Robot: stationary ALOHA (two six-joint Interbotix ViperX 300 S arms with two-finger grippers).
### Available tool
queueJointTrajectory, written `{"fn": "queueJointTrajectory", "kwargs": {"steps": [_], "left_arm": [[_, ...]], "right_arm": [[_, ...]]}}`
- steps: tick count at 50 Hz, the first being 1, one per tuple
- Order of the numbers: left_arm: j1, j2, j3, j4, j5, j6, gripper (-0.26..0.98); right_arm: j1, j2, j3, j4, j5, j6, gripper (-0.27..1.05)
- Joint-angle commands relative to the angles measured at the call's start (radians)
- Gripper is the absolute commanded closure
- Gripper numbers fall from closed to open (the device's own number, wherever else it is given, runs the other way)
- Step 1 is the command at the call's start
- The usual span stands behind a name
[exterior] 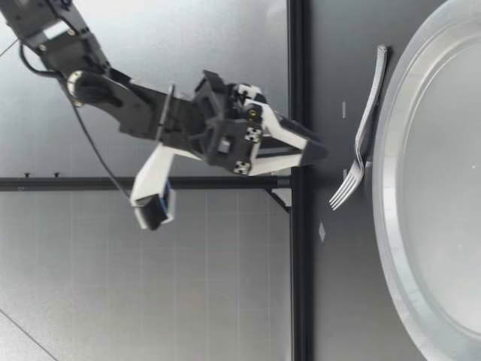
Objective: Pick up the fork and place it on the plate.
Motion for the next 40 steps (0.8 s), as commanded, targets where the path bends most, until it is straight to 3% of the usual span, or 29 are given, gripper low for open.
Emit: {"fn": "queueJointTrajectory", "kwargs": {"steps": [1, 40], "left_arm": [[-0.002, 0.005, -0.003, 0.002, -0.025, 0.003, 0.15], [-0.054, 0.005, 0.041, 0.002, -0.08, -0.028, 0.15]], "right_arm": [[-0.025, 0.0, -0.023, -0.002, 0.0, 0.005, 0.26], [-0.064, 0.089, -0.034, -0.002, -0.026, 0.009, 0.29]]}}
